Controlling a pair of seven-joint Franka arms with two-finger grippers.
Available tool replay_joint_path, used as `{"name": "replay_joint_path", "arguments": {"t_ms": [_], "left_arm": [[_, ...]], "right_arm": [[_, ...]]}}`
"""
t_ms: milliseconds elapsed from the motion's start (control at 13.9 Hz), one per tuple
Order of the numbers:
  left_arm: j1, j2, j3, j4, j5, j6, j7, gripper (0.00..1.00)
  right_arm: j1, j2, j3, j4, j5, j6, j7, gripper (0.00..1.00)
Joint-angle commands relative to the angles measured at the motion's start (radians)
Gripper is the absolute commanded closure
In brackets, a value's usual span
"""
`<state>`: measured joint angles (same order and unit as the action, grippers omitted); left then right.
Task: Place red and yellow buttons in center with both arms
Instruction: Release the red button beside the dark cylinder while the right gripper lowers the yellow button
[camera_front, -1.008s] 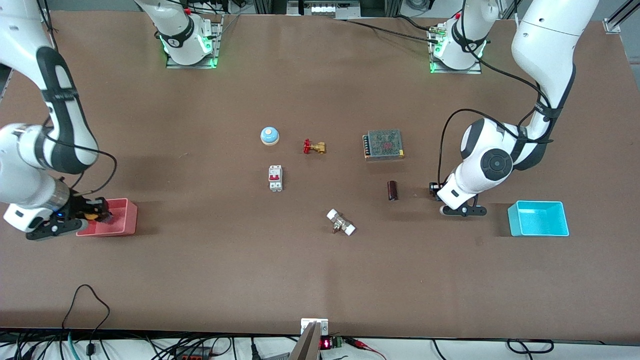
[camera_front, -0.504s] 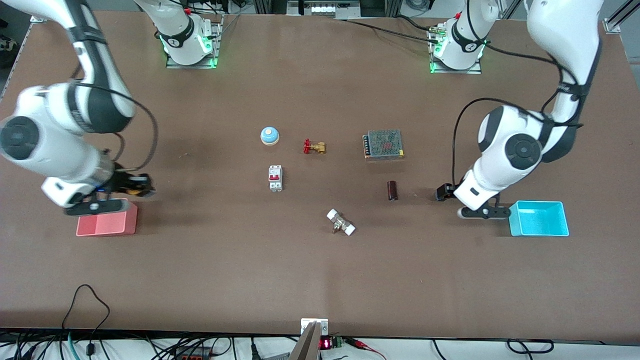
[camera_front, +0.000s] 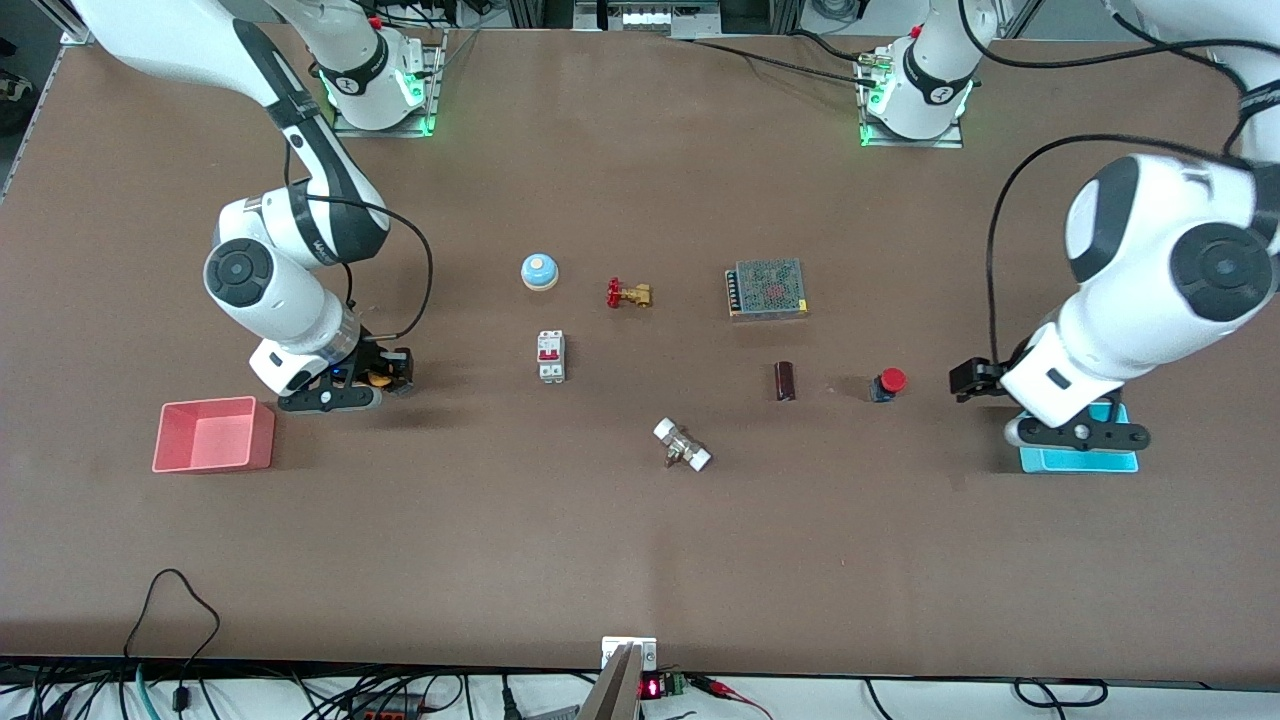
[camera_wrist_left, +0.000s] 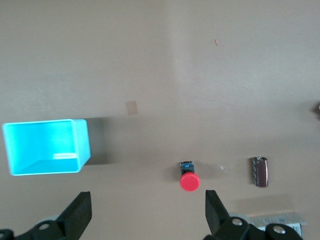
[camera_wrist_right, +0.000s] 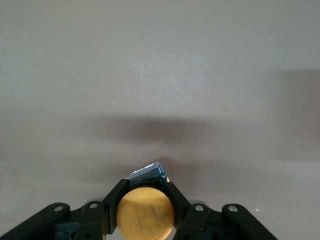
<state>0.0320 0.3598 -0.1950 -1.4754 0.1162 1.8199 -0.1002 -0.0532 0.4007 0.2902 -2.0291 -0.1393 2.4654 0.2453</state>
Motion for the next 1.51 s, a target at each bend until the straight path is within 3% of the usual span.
{"name": "replay_joint_path", "arguments": {"t_ms": [0, 144, 360, 504, 720, 792, 864, 936, 1080, 1296, 1440], "left_arm": [[0.029, -0.030, -0.012, 0.092, -0.001, -0.127, 0.112, 0.00], [0.037, -0.074, -0.009, 0.107, -0.001, -0.191, 0.201, 0.00], [0.039, -0.134, -0.014, 0.074, -0.004, -0.258, 0.186, 0.00], [0.049, -0.175, -0.012, 0.003, -0.041, -0.200, 0.188, 0.00], [0.066, -0.355, -0.014, -0.323, -0.050, 0.104, 0.207, 0.00], [0.065, -0.384, -0.012, -0.370, -0.050, 0.140, 0.220, 0.00], [0.068, -0.375, -0.008, -0.347, -0.059, 0.127, 0.217, 0.00], [0.080, -0.348, 0.000, -0.274, -0.096, 0.019, 0.229, 0.00], [0.085, -0.340, -0.009, -0.197, -0.101, -0.138, 0.203, 0.00], [0.085, -0.341, -0.014, -0.186, -0.096, -0.172, 0.169, 0.00], [0.078, -0.341, -0.018, -0.180, -0.093, -0.168, 0.169, 0.00]], "right_arm": [[0.012, 0.010, -0.008, -0.034, -0.014, 0.046, 0.025, 0.68], [0.015, 0.033, -0.008, -0.034, -0.023, 0.052, 0.025, 0.67], [0.019, 0.061, -0.008, -0.034, -0.072, 0.056, 0.026, 0.66], [0.019, 0.066, -0.008, -0.031, -0.074, 0.056, 0.026, 0.65], [0.019, 0.067, -0.008, -0.028, -0.074, 0.056, 0.026, 0.31], [0.019, 0.067, -0.008, -0.025, -0.072, 0.056, 0.025, 0.16], [0.019, 0.067, -0.008, -0.023, -0.072, 0.055, 0.025, 0.06], [0.018, 0.064, -0.008, -0.014, -0.071, 0.052, 0.023, 0.00], [0.015, 0.052, -0.008, 0.010, -0.060, 0.044, 0.016, 0.00], [0.006, -0.037, -0.009, 0.036, -0.034, -0.031, 0.017, 0.00], [-0.026, -0.112, -0.013, 0.067, 0.083, -0.124, 0.006, 0.00]]}}
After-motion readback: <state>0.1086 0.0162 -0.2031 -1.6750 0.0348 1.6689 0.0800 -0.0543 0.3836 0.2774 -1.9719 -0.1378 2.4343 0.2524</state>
